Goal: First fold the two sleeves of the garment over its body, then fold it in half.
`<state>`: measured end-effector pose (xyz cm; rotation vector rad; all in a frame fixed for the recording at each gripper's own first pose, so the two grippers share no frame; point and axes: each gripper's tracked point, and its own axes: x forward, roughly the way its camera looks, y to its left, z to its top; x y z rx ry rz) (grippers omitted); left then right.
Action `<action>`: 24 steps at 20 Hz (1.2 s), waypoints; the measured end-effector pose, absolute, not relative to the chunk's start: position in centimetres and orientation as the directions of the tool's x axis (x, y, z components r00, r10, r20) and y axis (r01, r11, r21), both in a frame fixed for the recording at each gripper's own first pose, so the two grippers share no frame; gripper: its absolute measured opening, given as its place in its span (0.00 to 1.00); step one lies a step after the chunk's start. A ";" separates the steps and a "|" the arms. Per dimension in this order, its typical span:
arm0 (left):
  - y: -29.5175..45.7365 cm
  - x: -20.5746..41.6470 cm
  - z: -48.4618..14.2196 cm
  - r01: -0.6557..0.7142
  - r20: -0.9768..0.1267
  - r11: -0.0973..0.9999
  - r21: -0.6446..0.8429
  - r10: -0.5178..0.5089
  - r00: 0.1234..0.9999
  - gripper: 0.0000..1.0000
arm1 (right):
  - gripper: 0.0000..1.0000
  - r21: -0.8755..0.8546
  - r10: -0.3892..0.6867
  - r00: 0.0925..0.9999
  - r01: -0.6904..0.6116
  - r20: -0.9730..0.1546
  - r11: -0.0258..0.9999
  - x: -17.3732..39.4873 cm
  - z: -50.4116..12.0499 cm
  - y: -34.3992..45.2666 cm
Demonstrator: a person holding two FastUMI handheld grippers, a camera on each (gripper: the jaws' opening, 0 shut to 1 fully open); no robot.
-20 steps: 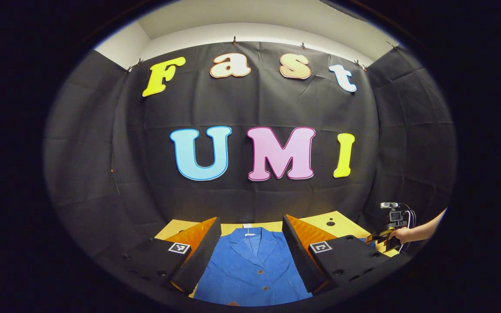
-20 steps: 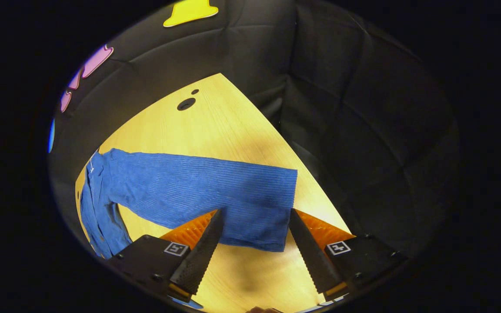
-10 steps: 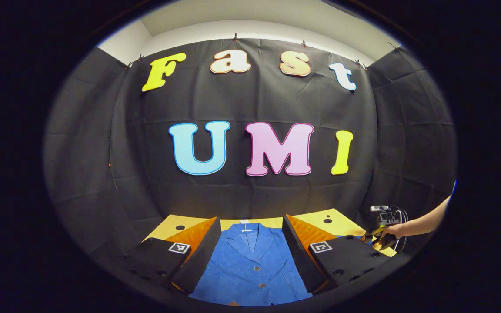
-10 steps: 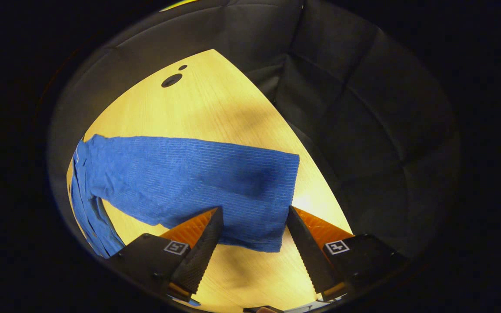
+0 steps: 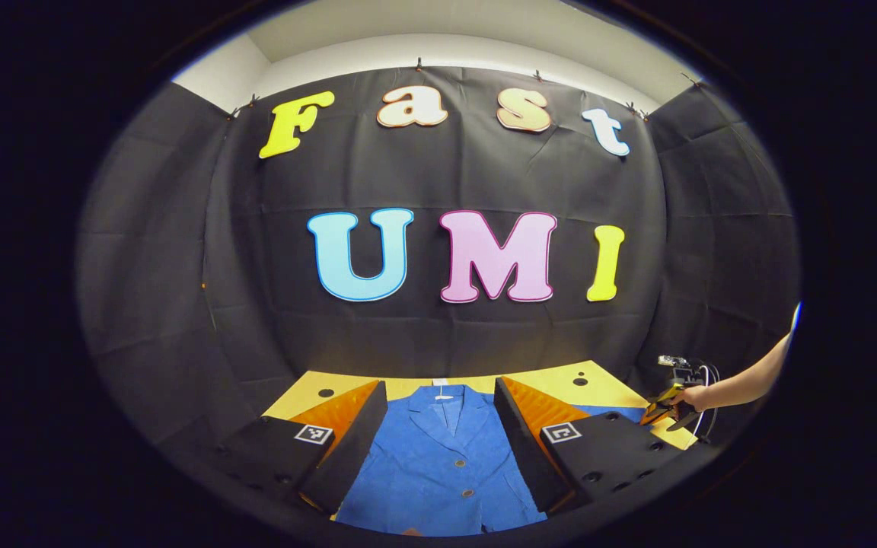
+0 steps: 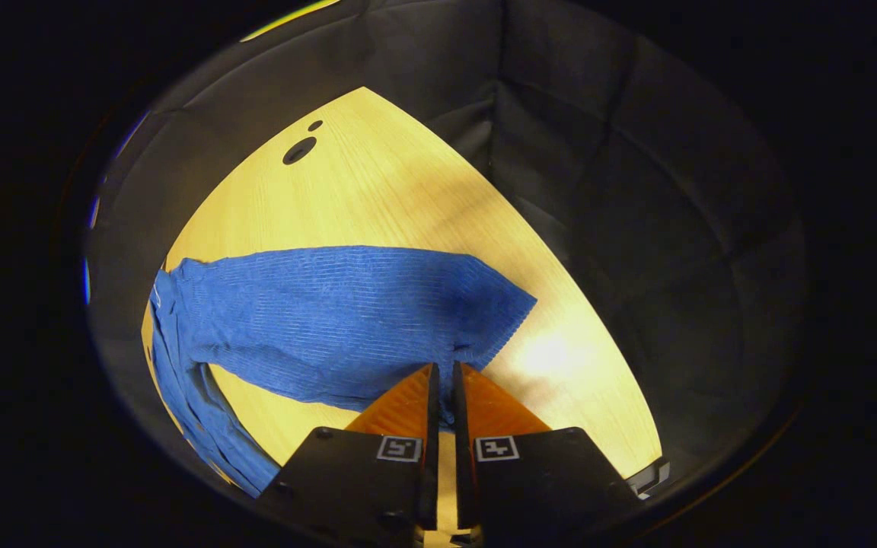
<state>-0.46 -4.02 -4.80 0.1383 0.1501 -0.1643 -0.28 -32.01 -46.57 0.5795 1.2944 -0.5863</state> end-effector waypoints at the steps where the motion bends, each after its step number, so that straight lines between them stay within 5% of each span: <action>1: -3.9 -0.5 -4.7 0.168 -0.158 0.978 0.122 -0.148 0.976 0.82 | 0.02 0.080 -0.076 0.189 0.701 -0.979 0.708 -0.1 -46.2 -31.8; 9: -2.4 -1.6 -4.4 0.157 -0.143 0.984 0.088 -0.144 0.979 0.82 | 0.02 0.192 -0.036 0.307 0.678 -0.951 0.710 1.8 -41.9 -29.0; 24: 4.5 -5.4 -3.1 0.182 -0.015 0.982 0.054 -0.182 0.983 0.82 | 0.02 0.100 -0.162 0.507 0.451 -0.847 0.887 0.4 -28.5 -20.2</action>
